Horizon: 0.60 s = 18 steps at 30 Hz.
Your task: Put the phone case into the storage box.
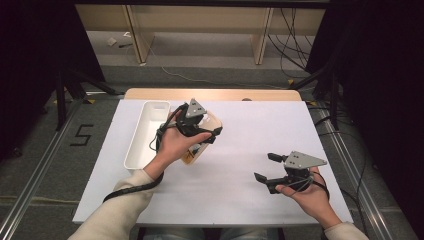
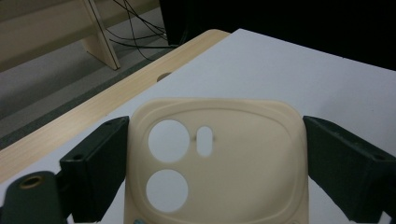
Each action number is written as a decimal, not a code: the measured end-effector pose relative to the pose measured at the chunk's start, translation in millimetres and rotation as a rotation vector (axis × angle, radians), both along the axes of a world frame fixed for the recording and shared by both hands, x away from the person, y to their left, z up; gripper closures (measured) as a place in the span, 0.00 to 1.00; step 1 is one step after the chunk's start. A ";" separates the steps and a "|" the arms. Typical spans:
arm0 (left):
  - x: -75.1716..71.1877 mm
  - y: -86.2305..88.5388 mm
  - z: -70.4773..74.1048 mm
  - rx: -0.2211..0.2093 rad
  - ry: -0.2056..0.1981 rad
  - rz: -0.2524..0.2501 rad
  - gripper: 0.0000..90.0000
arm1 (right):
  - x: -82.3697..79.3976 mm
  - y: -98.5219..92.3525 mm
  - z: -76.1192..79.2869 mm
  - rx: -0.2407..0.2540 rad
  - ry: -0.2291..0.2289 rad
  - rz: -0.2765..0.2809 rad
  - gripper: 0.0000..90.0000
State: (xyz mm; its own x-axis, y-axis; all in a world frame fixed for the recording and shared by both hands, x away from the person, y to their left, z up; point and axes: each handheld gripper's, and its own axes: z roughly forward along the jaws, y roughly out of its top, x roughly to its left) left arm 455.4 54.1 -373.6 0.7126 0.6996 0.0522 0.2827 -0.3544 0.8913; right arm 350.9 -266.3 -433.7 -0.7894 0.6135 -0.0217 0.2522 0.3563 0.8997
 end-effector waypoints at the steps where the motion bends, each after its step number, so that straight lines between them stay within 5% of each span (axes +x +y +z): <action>1: 0.0 0.6 0.6 0.000 -0.001 0.004 0.12 | 0.0 0.0 -0.1 0.002 -0.001 -0.002 0.20; 18: 0.1 6.8 7.8 -0.034 -0.037 0.050 0.12 | 0.2 0.0 0.0 -0.001 -0.001 -0.001 0.20</action>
